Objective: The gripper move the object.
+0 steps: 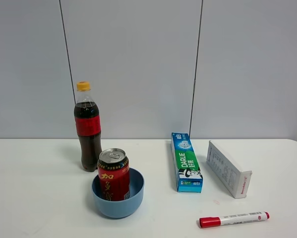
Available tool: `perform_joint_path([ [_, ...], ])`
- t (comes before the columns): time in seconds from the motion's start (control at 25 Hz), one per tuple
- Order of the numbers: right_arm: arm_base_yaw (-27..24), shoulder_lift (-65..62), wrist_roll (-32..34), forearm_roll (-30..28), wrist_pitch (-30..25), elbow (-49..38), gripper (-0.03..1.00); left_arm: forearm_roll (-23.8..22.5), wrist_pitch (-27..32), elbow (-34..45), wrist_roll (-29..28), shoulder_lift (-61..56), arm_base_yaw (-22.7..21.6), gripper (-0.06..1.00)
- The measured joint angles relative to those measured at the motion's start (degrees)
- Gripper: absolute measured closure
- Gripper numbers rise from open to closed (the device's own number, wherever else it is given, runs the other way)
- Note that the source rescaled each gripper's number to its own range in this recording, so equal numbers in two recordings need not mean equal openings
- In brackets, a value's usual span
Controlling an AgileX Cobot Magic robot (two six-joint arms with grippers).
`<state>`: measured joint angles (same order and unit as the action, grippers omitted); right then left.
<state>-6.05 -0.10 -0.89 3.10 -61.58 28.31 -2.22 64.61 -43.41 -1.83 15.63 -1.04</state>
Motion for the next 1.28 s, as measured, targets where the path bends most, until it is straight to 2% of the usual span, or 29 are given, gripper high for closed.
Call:
perform_joint_path([
  [0.16,0.00,0.00,0.00,0.00,0.00,0.00,-0.03,2.22,-4.79,6.50,-0.77,-8.36,0.00,-0.04],
  [0.52,0.00,0.00,0.00,0.00,0.00,0.00,-0.03,2.87,-4.35,14.16,-1.85,-15.95,0.00,-0.04],
  [1.28,0.00,0.00,0.00,0.00,0.00,0.00,-0.03,2.22,-4.27,14.35,-1.90,-15.95,0.00,-0.04],
])
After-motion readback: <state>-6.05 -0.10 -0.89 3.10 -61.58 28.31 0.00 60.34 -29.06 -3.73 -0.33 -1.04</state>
